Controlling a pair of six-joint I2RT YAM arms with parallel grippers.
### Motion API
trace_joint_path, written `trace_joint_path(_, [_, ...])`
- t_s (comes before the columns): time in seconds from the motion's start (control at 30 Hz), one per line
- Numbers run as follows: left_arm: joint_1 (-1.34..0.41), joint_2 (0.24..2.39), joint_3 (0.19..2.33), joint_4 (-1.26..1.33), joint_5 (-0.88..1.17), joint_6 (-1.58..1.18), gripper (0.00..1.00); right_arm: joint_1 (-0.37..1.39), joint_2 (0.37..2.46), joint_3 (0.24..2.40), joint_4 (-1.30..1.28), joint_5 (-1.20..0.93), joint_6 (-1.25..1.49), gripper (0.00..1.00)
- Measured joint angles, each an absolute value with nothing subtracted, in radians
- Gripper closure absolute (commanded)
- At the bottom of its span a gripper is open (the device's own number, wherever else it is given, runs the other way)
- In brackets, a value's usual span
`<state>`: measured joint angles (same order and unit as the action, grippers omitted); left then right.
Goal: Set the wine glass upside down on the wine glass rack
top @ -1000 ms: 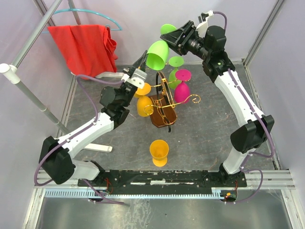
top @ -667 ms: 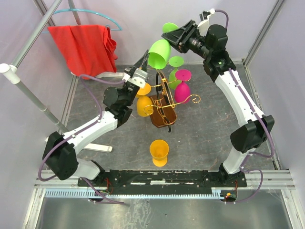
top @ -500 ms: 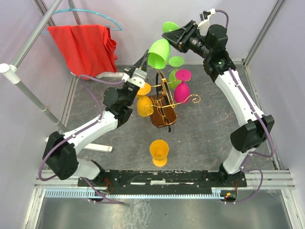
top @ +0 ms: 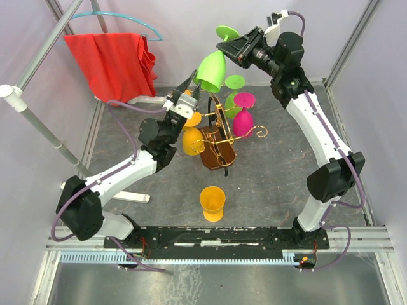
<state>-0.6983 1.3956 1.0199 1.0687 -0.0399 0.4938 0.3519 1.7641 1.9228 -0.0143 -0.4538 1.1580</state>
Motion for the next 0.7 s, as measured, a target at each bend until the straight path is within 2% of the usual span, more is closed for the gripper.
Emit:
trace_joint_path(0.1, [-0.698,1.378,0.999,1.037,-0.024,0.49,0.54,0.356,1.764,1.922,-0.019,-0.453,1.12,0.92])
trace_joint_path(0.47, [-0.7,1.254,0.888,0.88,-0.021,0.48,0.44,0.353,1.746,1.938,-0.132,-0.407,0.888,0.98])
trace_joint_path(0.7, [-0.703,1.189,0.862,0.783,-0.099,0.455,0.39,0.323,1.608,1.895,-0.301,-0.344,0.625,0.99])
